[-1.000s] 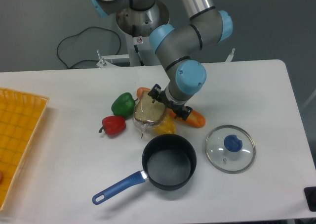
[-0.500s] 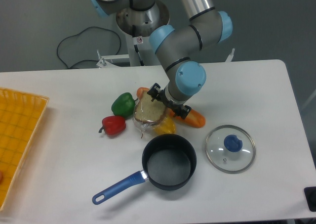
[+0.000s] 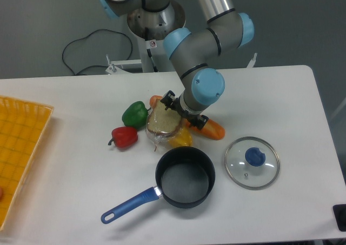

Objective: Pick up the toast
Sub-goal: 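Close the gripper on the edge of the bagged toast, then lift the bagged toast up off the baguette and hold it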

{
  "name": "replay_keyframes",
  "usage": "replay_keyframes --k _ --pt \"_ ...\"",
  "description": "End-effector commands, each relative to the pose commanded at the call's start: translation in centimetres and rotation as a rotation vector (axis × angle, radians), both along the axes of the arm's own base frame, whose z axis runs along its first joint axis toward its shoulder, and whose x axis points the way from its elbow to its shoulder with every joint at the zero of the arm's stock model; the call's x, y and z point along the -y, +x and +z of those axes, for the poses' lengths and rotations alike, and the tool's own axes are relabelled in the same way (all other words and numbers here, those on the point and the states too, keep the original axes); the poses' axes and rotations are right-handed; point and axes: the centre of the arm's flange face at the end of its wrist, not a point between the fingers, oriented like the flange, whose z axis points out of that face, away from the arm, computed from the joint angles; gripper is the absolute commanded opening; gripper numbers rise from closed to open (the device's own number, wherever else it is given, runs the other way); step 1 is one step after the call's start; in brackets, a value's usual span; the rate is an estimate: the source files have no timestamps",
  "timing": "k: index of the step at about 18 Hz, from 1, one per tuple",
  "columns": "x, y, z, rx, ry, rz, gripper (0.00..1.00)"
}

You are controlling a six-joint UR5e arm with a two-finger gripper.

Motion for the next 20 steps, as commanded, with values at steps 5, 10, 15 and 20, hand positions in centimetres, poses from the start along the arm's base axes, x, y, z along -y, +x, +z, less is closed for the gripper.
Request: replay_keyframes --k 5,10,15,20 --pt "0.1 0.1 -0.1 0.008 -0.005 0.0 0.77" --pt "0.2 -0.2 0.7 0.034 -0.024 0.003 0.44" --pt "0.3 -0.3 0.7 0.03 -0.036 -0.008 0.2" --pt "0.0 -1.0 1.8 0.053 -0.05 -0.005 0.13"
